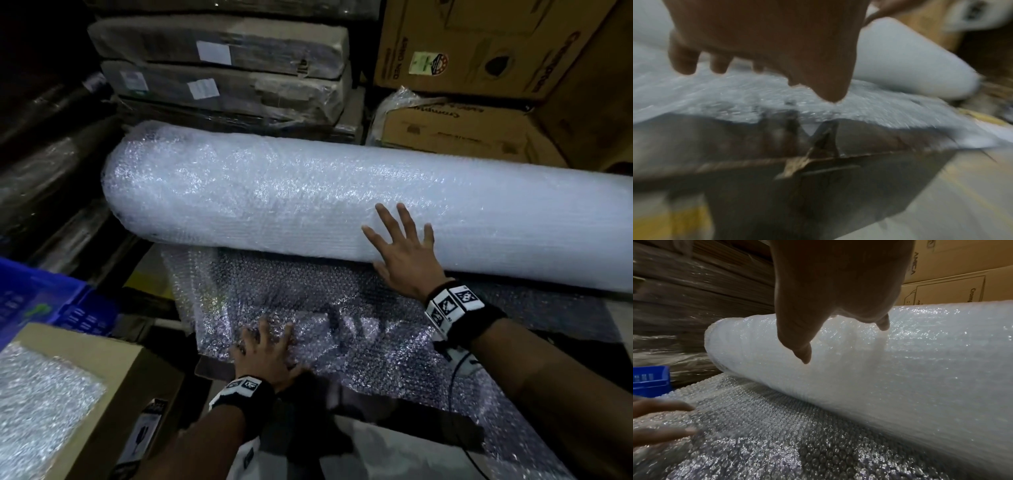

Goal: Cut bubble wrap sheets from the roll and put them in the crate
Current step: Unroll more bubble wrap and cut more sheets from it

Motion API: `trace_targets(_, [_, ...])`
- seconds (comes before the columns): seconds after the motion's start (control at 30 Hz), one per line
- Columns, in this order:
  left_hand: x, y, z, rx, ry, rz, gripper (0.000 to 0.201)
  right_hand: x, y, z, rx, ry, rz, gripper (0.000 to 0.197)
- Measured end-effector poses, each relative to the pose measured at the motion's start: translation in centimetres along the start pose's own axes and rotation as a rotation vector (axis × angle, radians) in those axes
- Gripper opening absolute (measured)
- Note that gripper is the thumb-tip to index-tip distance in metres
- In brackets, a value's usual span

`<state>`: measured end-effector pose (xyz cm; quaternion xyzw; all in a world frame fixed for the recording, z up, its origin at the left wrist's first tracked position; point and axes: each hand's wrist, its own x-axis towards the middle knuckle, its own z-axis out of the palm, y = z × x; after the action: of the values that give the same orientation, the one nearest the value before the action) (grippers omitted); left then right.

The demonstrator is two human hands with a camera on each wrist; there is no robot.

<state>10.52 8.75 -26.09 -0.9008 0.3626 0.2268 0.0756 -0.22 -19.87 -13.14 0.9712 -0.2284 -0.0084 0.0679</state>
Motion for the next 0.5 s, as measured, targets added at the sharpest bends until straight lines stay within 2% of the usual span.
trace_targets(0.1, [0.3,2.3,-1.4,0.021,0.155,0.091,0.089,0.0,0.4,-0.2,0.008,-0.007,0.006,0.075])
trace_targets(0.2, [1.9,5.9,-2.3,0.046,-0.012,0.252,0.080,-0.2,0.8,-0.2,-0.001,0.023,0.017,0.073])
trace_targets(0.27, [2.5,7.5,-2.7,0.050,-0.124,0.256,0.085,-0.5,0.8,0.0,-0.038,0.050,0.038,0.075])
trace_targets(0.4, [3.0,8.3,-2.3,0.020,-0.189,0.207,0.094,-0.1,1.0,0.1,-0.086,0.012,0.056,0.089])
trace_targets(0.5, [3.2,8.3,-2.1,0.012,-0.195,0.205,0.098,1.8,1.5,-0.6,-0.082,-0.007,0.079,0.089])
